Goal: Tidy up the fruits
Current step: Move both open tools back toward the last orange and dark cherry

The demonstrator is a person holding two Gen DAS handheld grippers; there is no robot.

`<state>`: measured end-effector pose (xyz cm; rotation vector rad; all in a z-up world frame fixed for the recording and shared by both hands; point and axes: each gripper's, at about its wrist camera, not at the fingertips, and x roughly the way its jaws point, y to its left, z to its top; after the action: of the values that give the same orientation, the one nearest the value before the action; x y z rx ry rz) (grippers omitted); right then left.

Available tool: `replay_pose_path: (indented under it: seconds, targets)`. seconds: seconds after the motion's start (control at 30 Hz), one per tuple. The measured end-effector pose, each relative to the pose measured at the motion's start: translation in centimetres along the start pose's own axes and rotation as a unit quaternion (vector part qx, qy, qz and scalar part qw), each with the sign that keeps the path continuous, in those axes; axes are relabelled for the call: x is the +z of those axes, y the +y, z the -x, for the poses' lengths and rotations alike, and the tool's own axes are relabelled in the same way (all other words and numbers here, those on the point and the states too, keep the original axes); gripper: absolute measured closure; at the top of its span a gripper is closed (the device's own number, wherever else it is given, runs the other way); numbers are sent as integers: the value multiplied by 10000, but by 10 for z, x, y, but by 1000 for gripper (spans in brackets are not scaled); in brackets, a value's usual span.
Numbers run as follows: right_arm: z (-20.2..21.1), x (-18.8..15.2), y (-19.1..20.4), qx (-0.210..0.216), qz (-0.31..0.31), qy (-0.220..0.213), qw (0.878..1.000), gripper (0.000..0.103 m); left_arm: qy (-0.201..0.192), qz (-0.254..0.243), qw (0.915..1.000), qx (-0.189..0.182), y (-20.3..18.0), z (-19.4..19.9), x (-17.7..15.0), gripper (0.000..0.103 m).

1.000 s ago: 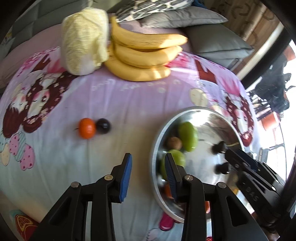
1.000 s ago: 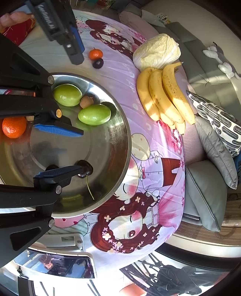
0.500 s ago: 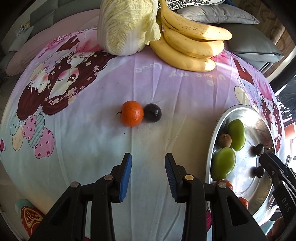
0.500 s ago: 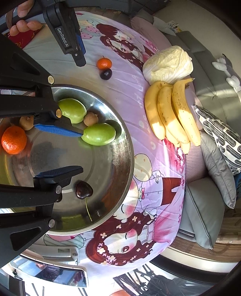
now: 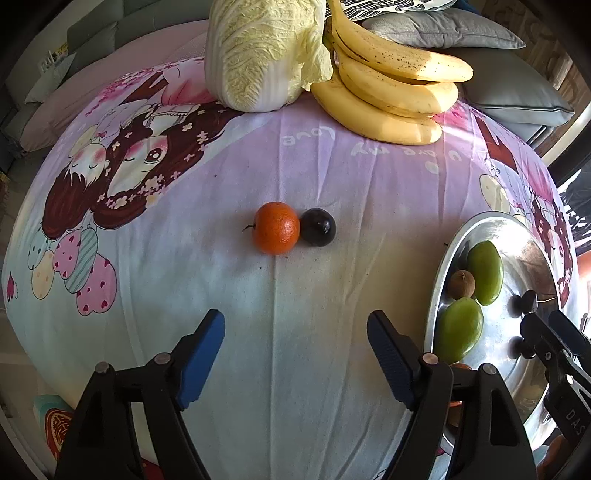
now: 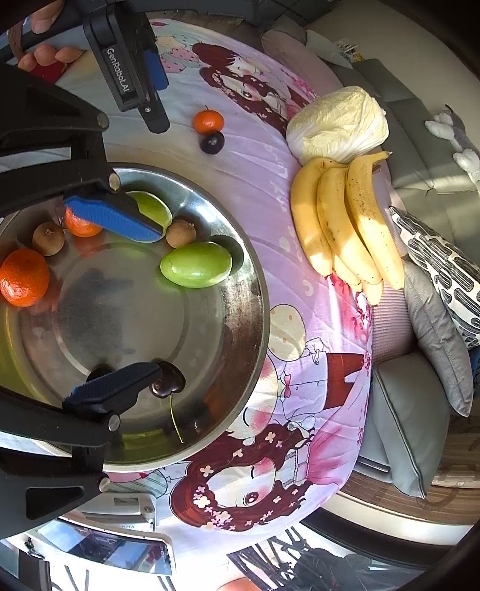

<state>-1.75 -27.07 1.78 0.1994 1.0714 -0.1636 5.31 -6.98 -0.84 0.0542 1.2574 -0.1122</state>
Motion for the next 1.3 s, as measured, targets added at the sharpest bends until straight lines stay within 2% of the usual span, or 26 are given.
replay_pose_path:
  seconds: [0.17,0.43,0.5,0.8,1.07,1.3]
  targets:
    - [-1,0,2,23,53,-11,10000,15,-50,60,10000,51,3,-1,0,18]
    - [-2,0,4,22,85,-5,10000,10,-63,161,9998,52,7,-3,2,18]
    - [-1,0,4,19,90,-33,10000,0,-80,161,9998,39,7,-3,2,18]
    - [-4,0,12,47,208,-32,9998,0,-177,308,9993,-112,16,1,5,17]
    - [-3,2,41,230,476,-98,9986,0,-189,443,9983,-339,26,5,8,17]
    - [-7,3,66,341,671,-108,9971,0,-383,797,9961,-63,61,9,17,17]
